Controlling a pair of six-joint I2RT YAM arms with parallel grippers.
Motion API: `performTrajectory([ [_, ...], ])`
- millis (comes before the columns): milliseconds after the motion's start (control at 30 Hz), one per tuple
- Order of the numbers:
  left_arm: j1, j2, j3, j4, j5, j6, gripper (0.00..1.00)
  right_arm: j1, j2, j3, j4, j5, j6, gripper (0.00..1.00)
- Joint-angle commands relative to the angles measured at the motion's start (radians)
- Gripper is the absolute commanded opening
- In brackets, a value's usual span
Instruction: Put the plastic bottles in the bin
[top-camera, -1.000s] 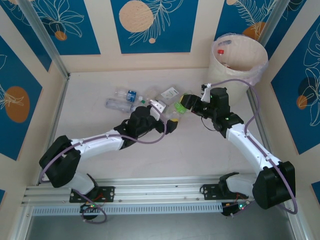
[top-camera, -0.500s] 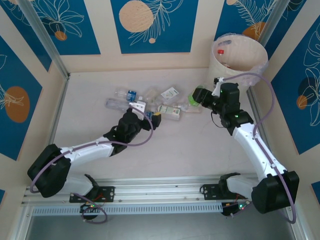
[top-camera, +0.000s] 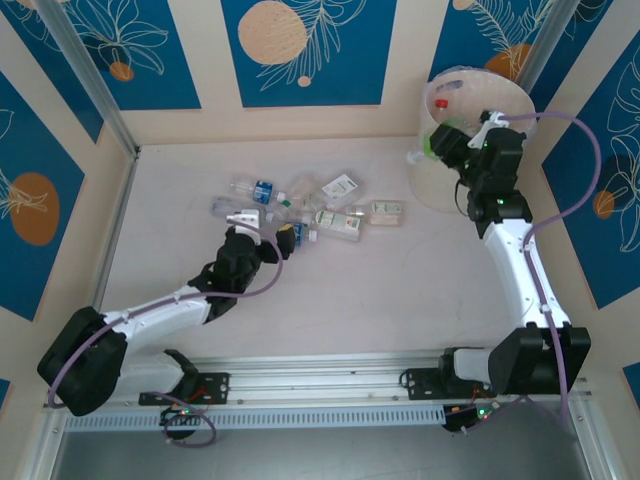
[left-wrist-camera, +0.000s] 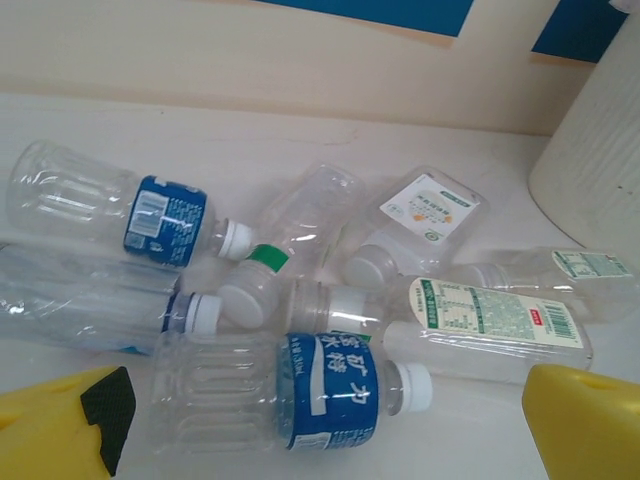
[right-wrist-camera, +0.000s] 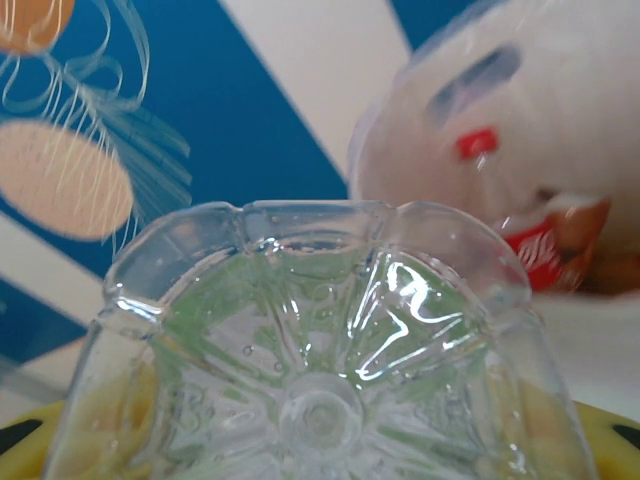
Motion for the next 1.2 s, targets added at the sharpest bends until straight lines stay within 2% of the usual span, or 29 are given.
performTrajectory([
  [0,0.022,-0.032,-0.024,0.005,0.01,-0.036,1.0,-0.049,0.031,0.053,0.154,0.064,0.023,0.38],
  [200,0.04,-0.057,-0.05,0.008,0.021,-0.054,1.0,-0.107,0.109,0.156,0.203,0.102,0.082,0.38],
  [367,0.048,-0.066,-0.058,0.007,0.033,-0.059,1.0,-0.147,0.137,0.18,0.28,0.06,0.156,0.37],
  [500,0.053,-0.065,-0.065,0.01,0.04,-0.072,1.0,-0.146,0.147,0.165,0.292,0.174,0.116,0.38],
  [633,0.056,-0.06,-0.069,0.011,0.048,-0.08,1.0,-0.144,0.149,0.111,0.328,0.287,0.05,0.37],
  [767,0.059,-0.056,-0.069,0.01,0.053,-0.087,1.0,-0.139,0.183,0.105,0.351,0.324,-0.033,0.37],
  [967,0.06,-0.029,-0.062,0.023,0.068,-0.104,1.0,-0.101,0.291,0.182,0.366,0.354,-0.261,0.37],
  [1167,0.063,0.007,-0.053,0.031,0.082,-0.123,1.0,-0.08,0.396,0.301,0.292,0.391,-0.463,0.38],
])
